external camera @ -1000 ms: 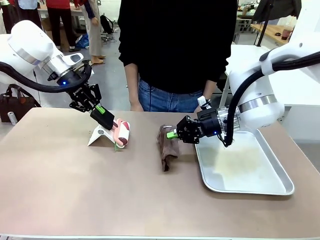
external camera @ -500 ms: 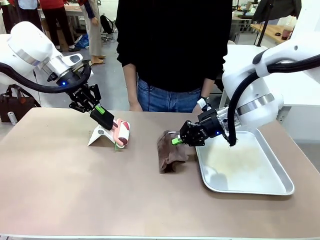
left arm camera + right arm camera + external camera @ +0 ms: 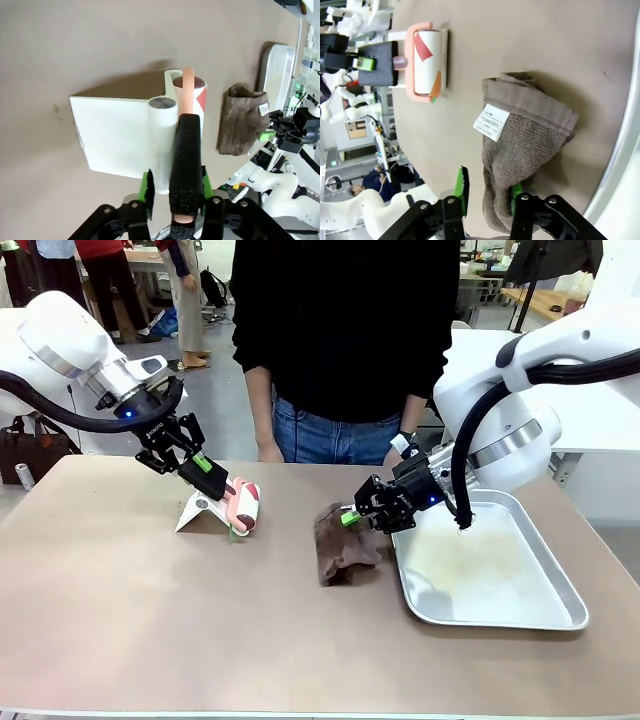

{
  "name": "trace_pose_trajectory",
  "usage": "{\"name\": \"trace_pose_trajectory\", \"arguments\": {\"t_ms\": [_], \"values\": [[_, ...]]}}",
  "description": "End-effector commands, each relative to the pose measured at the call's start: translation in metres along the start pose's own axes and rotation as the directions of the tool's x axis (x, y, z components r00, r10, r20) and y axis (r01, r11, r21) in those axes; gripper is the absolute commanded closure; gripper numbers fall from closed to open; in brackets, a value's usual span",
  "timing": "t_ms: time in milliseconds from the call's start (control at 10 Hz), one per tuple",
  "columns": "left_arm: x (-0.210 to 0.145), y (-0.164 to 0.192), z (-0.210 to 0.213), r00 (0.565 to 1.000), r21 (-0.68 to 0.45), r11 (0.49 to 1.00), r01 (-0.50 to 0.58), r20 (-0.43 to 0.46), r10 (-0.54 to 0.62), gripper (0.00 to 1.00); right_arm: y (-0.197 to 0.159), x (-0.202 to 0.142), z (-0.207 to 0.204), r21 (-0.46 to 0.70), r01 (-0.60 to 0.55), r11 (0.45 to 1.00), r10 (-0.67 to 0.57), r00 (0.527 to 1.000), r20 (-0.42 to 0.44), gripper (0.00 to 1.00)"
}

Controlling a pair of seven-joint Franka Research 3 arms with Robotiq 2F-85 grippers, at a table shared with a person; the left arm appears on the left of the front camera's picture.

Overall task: Clean the surface of the table.
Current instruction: Return the Lint Roller and towel to their original positions.

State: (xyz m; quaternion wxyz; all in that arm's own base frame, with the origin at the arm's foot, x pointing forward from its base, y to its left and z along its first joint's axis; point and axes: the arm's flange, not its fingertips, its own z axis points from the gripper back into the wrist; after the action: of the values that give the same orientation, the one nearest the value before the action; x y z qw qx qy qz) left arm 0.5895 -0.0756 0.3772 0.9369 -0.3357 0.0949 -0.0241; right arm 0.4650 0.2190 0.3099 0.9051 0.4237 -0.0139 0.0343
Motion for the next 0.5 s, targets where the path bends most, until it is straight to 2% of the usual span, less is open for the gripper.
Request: {"name": "trace_pose_trajectory", "arguments": {"t_ms": [0, 100, 400], "values": [[-0.003, 0.002, -0.002, 1.0, 0.011, 1.0, 0.019, -0.003, -0.019, 0.0, 0.009, 0.001, 0.001, -0.048, 0.015, 0.999, -0.015, 1.0, -0.002, 0.23], [-0.004, 0.002, 0.0, 1.0, 0.009, 1.0, 0.02, 0.002, -0.02, 0.0, 0.009, 0.001, 0.004, -0.059, -0.009, 0.998, 0.01, 1.0, 0.007, 0.0], [-0.016, -0.001, 0.011, 0.998, -0.046, 0.997, 0.055, 0.019, -0.054, 0.0, 0.011, -0.002, 0.011, -0.13, -0.044, 0.99, 0.046, 0.999, 0.011, 0.0]]}}
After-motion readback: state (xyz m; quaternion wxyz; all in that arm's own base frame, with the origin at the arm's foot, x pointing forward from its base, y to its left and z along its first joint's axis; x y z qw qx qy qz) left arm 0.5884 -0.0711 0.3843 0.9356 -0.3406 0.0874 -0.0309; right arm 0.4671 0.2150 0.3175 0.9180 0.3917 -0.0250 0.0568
